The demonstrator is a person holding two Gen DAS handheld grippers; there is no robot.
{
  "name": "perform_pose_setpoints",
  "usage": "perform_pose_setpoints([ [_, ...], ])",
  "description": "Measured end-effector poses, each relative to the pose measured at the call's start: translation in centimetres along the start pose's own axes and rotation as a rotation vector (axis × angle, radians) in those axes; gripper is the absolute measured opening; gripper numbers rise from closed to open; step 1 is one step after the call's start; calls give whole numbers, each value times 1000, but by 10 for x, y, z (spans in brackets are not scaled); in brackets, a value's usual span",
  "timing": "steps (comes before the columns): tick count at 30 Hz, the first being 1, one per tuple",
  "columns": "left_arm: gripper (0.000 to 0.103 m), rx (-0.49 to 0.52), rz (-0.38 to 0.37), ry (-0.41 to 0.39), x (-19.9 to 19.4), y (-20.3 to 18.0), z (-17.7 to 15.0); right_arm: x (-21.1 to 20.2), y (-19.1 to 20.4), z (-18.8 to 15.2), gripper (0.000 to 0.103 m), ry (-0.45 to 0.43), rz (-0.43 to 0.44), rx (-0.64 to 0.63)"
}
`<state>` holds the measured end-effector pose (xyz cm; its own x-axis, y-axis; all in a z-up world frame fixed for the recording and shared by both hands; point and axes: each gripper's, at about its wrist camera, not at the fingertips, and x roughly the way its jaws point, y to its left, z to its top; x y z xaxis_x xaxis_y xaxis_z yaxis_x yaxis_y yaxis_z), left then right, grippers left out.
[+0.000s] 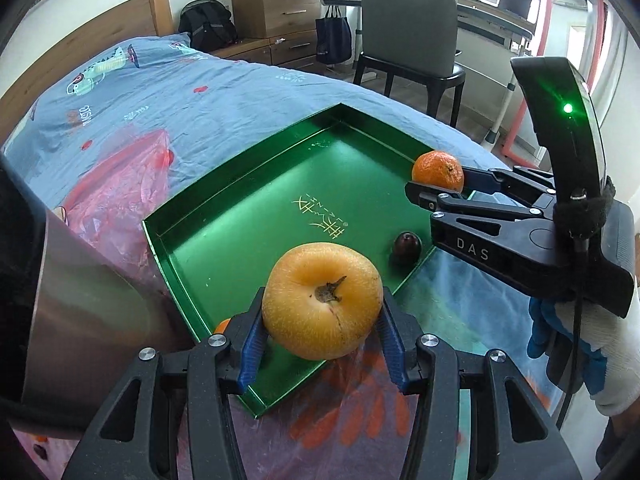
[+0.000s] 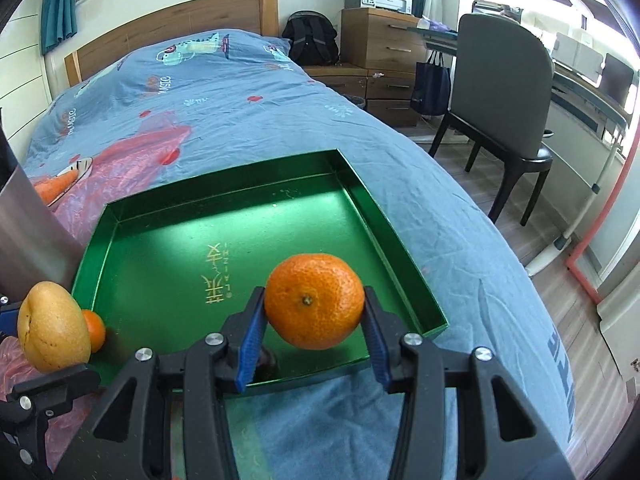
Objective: Organize fruits
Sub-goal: 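Carry the orange and yellow pear over the green tray with both tools, then open the right tool to drop the orange while the left tool drops the pear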
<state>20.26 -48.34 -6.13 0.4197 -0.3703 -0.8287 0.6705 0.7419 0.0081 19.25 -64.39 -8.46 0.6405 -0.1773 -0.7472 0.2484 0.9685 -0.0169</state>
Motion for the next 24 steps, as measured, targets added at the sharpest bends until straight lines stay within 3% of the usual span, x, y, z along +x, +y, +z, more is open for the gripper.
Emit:
perform_pose_setpoints([
  [10,45,-24,13,81,45,5,-2,38,-4,2,44,39,-12,-9],
  [20,46,-40,7,101,47,8,-7,48,3,-7,46,61,-31,-15],
  [22,46,-37,11,97,45,9,-6,46,4,-7,52,60,-42,-16],
  [24,47,-23,23,88,42,8,-6,43,5,-5,73,53,-53,-20],
])
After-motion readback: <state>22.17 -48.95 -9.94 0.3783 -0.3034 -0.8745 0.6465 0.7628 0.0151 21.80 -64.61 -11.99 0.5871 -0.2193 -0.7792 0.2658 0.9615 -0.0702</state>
